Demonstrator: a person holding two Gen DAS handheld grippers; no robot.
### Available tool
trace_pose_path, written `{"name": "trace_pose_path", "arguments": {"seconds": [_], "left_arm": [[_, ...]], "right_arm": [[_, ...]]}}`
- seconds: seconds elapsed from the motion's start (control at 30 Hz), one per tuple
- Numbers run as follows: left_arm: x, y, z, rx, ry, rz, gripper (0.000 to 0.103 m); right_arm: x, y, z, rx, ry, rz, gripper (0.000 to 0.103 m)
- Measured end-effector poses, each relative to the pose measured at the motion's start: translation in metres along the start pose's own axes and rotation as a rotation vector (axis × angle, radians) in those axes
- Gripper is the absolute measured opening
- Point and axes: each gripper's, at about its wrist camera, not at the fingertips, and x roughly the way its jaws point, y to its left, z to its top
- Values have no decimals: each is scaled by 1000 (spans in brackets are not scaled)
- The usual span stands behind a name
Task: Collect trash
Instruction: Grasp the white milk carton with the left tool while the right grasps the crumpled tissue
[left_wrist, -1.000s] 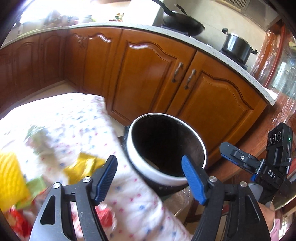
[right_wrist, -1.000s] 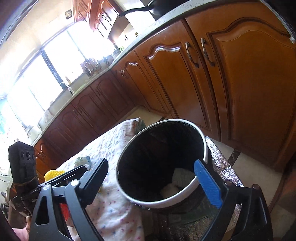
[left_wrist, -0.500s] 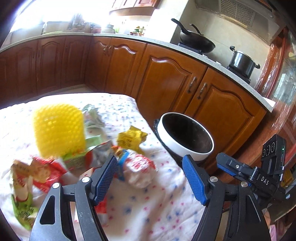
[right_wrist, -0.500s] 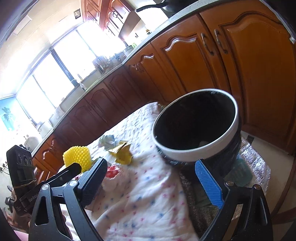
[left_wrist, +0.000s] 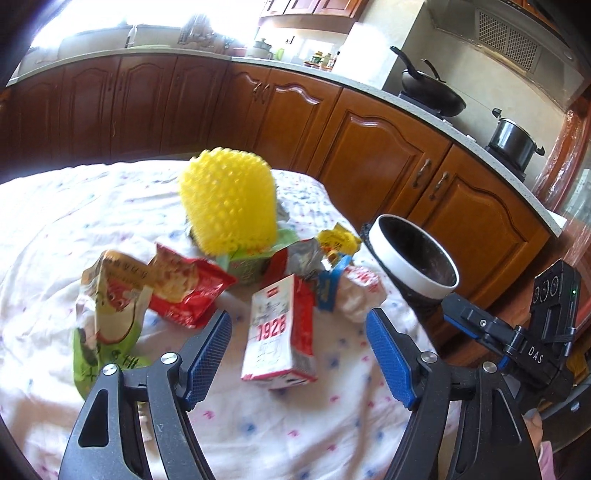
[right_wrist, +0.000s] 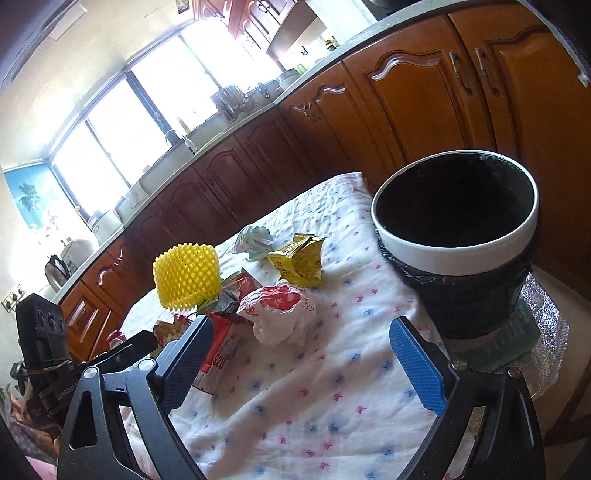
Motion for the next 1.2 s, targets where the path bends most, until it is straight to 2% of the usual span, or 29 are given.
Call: {"name": "trace_pose_path", "arguments": {"seconds": [0.17, 0.43, 0.5, 0.57, 0.67, 0.7, 0.73, 0.9, 1.2], "left_arm": [[0, 7, -3, -24, 46, 1, 76], [26, 20, 6, -46, 142, -26, 76], [33, 20, 8, -46, 161, -27, 76], [39, 21, 10, -48, 171, -27, 76], [46, 23, 10, -51, 185, -33, 68], [48, 23, 10, -46, 191, -39, 52], [49, 23, 10, -41, 200, -45, 52], [43, 19, 6, -20, 176, -44, 51], [24, -9, 7, 40, 105, -59, 51]], "right_arm": [[16, 16, -5, -64, 15, 12, 97], [49, 17, 1, -56, 74, 67, 95], [59, 15, 3, -51, 92, 76, 92], [67, 12, 4, -39, 108, 87, 89], [78, 8, 4, -25, 136, 95, 71], [80, 7, 4, -22, 144, 93, 56], [82, 7, 3, -24, 150, 84, 44], [68, 7, -1, -42, 131, 75, 33], [18, 5, -2, -45, 47, 61, 31]]}}
